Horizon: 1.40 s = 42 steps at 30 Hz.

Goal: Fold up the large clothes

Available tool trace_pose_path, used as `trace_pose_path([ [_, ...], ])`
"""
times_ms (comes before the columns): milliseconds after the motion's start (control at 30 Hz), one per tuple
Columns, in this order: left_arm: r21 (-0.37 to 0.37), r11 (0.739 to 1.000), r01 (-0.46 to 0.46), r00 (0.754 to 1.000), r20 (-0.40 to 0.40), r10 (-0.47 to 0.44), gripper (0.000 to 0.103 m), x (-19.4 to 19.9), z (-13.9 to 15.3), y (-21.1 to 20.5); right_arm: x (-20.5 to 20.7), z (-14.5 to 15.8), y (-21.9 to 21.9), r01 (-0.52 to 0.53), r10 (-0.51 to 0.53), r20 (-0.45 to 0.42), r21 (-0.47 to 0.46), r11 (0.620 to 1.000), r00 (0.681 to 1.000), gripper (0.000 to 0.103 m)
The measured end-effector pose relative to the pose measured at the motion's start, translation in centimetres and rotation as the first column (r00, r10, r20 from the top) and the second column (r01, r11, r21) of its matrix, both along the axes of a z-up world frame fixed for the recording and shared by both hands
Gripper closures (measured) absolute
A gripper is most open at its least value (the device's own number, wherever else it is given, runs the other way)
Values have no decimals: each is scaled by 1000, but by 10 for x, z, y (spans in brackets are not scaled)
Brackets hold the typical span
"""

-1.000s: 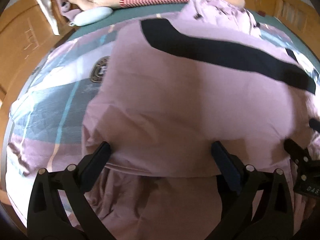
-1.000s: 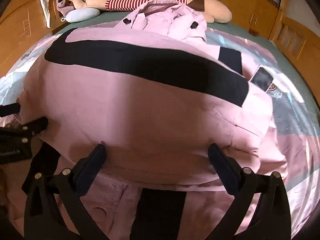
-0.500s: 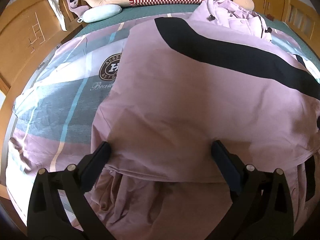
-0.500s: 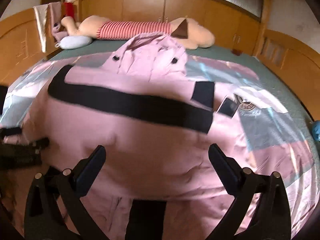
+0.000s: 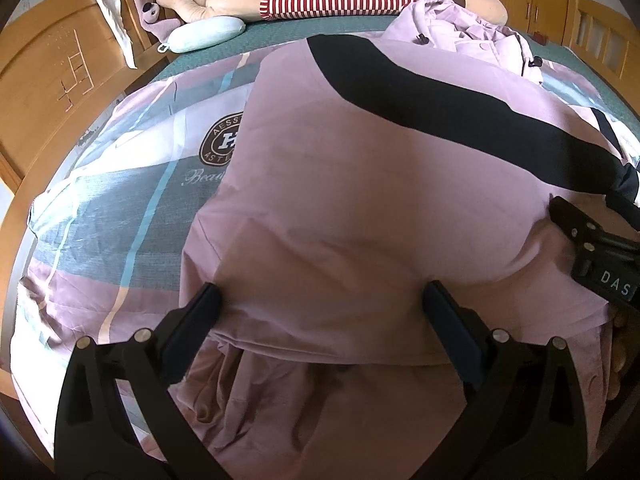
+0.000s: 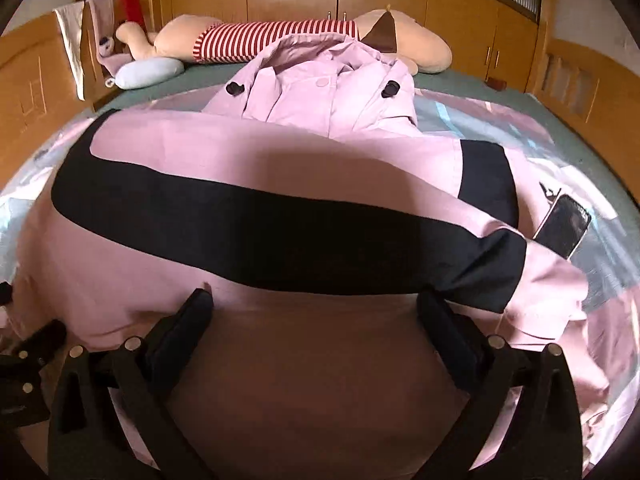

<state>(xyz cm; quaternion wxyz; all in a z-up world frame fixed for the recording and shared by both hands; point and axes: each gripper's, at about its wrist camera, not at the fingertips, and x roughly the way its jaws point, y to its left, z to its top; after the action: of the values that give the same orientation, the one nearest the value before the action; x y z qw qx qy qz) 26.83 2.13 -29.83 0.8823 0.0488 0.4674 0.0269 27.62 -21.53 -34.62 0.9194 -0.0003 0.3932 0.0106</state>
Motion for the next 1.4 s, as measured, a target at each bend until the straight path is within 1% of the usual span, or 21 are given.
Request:
trace_pose_path([
  [100, 7, 1000, 1, 1000, 5, -1, 2, 0, 0, 0, -1, 1, 2, 2, -2, 3, -14, 1000, 1000, 1],
  [333, 10, 1000, 0, 1000, 9, 0, 2, 0, -1, -2, -1, -1, 2, 3, -3, 7, -12, 1000, 1000, 1],
  [600, -14, 1000, 3, 1000, 13, -2, 2, -3, 9, 0, -2, -1, 0, 1, -1, 11, 2, 1000, 1000, 1],
  [667, -18, 1000, 7, 1000, -8, -7, 2, -1, 4, -1, -1, -1, 0, 1, -1, 11, 5, 1000, 1000, 1],
  [933, -12, 1000, 7, 1000, -1, -7, 2, -1, -1, -2, -1, -1, 0, 3, -3, 11, 1, 1000, 1000, 1],
  [1033, -14, 1000, 6, 1000, 1, -6, 2, -1, -1, -2, 2, 1, 2, 4, -4, -10, -11, 1000, 1000, 1],
  [1100, -17, 1000, 5, 1000, -1, -5, 2, -1, -1, -1, 2, 10, 3, 15, -16, -25, -25, 1000, 1000, 1],
  [1133, -17, 1000, 5, 1000, -1, -5, 2, -1, -1, -1, -1, 16, 2, 31, -31, 2, -13, 999, 1000, 1],
  [1167, -17, 1000, 5, 1000, 0, -5, 2, -1, -1, -1, -7, 26, 0, 49, -50, 55, 21, 999, 997, 1],
  [1200, -17, 1000, 5, 1000, 1, -5, 2, -1, -1, -1, -10, 32, 0, 56, -59, 82, 43, 997, 995, 1],
  [1233, -18, 1000, 5, 1000, 2, -5, 2, -1, -1, -1, -7, 33, 3, 55, -58, 77, 40, 998, 995, 1],
  [1267, -20, 1000, 5, 1000, 1, -5, 2, -1, -1, -1, 0, 28, 7, 56, -56, 43, 10, 998, 997, 1],
  [1300, -17, 1000, 5, 1000, -1, -5, 2, -1, -1, -1, 6, 21, 11, 54, -54, 5, -25, 998, 999, 1],
  [1333, -16, 1000, 5, 1000, -1, -5, 2, -1, -1, -2, 14, 6, 16, 37, -40, -38, -68, 997, 998, 1],
  [1400, -15, 1000, 6, 1000, 0, -6, 2, -1, -1, -2, 13, 4, 15, 35, -36, -18, -63, 997, 999, 1],
])
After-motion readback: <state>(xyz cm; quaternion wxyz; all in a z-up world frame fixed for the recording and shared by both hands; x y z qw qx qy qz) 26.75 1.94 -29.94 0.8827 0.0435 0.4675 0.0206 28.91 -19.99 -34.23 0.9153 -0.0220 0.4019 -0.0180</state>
